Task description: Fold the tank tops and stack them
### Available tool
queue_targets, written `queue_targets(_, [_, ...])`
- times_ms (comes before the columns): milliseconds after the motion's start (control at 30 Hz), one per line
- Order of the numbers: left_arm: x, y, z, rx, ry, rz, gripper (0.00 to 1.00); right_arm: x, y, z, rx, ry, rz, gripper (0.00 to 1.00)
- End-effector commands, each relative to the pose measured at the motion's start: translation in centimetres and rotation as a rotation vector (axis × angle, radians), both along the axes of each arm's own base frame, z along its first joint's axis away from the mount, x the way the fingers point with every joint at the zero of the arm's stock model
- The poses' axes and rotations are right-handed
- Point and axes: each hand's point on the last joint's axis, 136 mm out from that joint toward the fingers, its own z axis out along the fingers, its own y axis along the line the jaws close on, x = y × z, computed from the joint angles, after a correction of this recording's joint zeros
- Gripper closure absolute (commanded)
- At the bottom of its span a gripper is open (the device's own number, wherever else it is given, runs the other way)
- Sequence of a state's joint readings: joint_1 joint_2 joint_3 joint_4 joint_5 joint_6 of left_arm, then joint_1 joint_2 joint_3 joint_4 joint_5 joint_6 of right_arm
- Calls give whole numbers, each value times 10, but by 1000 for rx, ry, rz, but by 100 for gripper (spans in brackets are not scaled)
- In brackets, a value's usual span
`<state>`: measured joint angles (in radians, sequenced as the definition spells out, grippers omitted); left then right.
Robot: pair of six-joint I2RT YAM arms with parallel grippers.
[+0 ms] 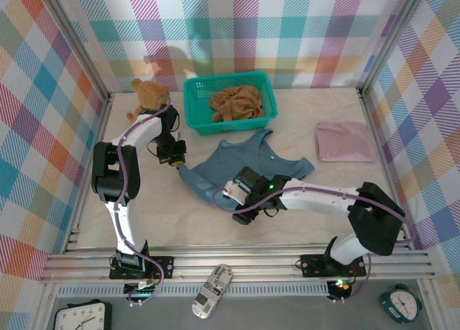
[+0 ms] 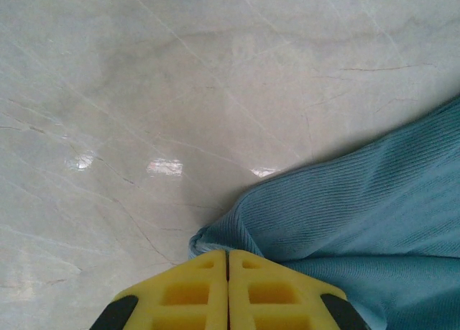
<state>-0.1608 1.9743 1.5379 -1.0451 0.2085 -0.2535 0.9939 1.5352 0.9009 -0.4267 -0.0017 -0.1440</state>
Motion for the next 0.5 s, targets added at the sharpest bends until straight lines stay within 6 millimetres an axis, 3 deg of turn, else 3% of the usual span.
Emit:
queue_targets(0, [-1,0,1,-3,11,-20,93,21,14,-9,-5,-99,15,37])
queue_targets(133, [-1,0,4,-3,6,-22,93,31,8,-28,-88,-120,-11,38])
queue_targets(200, [-1,1,6,4,2,-27,93,34,0,-35,-144,-116,-46,44])
queue_targets(367, [-2,1,6,2,5,-30,93,31,0,-24,-115,-86,-110,81])
queue_targets(467, [-2,0,8,-6,3,-31,94,22,1,-4,-43,-36,-160,91])
